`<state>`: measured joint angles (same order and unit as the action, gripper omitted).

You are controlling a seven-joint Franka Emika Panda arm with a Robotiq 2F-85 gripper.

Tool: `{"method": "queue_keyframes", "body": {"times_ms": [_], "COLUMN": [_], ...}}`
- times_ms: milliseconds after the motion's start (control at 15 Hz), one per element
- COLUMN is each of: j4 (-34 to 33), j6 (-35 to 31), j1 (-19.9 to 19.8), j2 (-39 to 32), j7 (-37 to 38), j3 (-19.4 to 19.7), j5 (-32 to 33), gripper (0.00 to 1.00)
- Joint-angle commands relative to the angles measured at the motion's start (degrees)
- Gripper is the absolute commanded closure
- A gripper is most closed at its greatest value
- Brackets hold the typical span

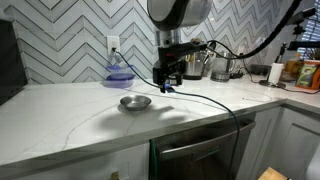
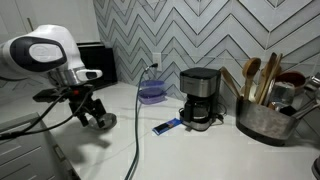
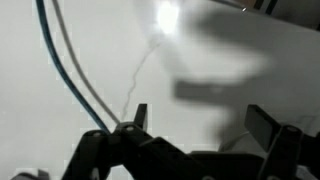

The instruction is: Put the candy bar on the silver plate

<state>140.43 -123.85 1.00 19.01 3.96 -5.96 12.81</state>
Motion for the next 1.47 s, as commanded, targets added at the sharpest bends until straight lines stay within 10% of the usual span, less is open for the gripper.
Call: {"method": "queue_keyframes", "body": {"times_ms": [0, 533, 1133, 1400], "j4": [-1.9, -9.6, -9.5, -8.6], "j6": [-8.3, -8.8, -8.1, -15.1], "j1": [-1.2, -3.0, -2.6, -4.0], "j2": [-3.7, -9.7, -9.2, -11.1], "j7": [-10.3, -37.4, -38.1, -33.7], "j3": [3.8, 10.9, 10.4, 9.1], "j5": [4.9, 7.9, 6.2, 18.9], "gripper": [0.00, 0.00, 0.00, 0.00]}}
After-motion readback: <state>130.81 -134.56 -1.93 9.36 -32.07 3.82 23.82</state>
